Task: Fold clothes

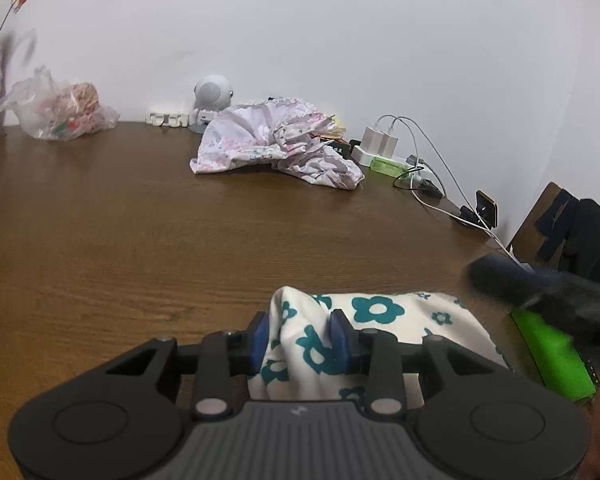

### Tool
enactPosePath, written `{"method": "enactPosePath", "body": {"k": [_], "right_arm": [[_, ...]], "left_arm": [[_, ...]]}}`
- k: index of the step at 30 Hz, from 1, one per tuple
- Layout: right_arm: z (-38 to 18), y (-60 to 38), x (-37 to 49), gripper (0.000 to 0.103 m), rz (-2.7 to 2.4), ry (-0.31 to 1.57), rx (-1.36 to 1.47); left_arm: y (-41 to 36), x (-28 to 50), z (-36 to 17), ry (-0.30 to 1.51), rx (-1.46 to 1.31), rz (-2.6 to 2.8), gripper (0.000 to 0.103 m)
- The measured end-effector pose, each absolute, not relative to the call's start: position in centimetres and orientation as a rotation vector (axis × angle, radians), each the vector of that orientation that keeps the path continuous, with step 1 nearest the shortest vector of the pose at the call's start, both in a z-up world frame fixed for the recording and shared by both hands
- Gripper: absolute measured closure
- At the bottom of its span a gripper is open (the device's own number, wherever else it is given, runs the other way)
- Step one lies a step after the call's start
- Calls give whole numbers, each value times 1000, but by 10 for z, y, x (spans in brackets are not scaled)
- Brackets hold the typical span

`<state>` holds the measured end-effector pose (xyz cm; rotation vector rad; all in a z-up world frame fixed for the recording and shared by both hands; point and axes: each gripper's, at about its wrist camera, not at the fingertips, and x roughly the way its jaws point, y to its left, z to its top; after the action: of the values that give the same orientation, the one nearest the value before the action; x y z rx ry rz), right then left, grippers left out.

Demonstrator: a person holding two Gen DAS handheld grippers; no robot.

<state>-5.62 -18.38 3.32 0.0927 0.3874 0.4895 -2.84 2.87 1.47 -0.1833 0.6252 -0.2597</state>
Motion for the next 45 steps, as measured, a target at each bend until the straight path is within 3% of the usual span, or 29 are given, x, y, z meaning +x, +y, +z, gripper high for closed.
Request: {"method": "enactPosePath", "body": {"k": [3,9,15,20,29,33,36,42,45], "right_arm": [[6,-164,-39,84,462,521,53],[2,-163,-40,84,447,529,50],[0,-160,-49,83,437,492,15],[-2,-161,-54,83,427,472,27],[-2,-160,-60,82,416,449,14],[3,-165,-55,72,420,465,21],[13,-176,-53,67,396,454,64],[29,-185,-42,68,397,408,114],[24,-180,-31,82,390,458,112]], "left_arm": [[33,-26,5,652,-215,-253,70],[40,-25,12,638,-197,-236,56],[24,-53,44,453,-72,-210,67],[-3,-43,24,548,34,-199,81],[17,-34,6,623,-85,-227,78],[23,-33,10,626,-101,-225,70],[29,-36,18,595,-141,-232,70],[21,-41,47,482,-144,-274,72],[1,-31,41,529,-59,-258,75]]}}
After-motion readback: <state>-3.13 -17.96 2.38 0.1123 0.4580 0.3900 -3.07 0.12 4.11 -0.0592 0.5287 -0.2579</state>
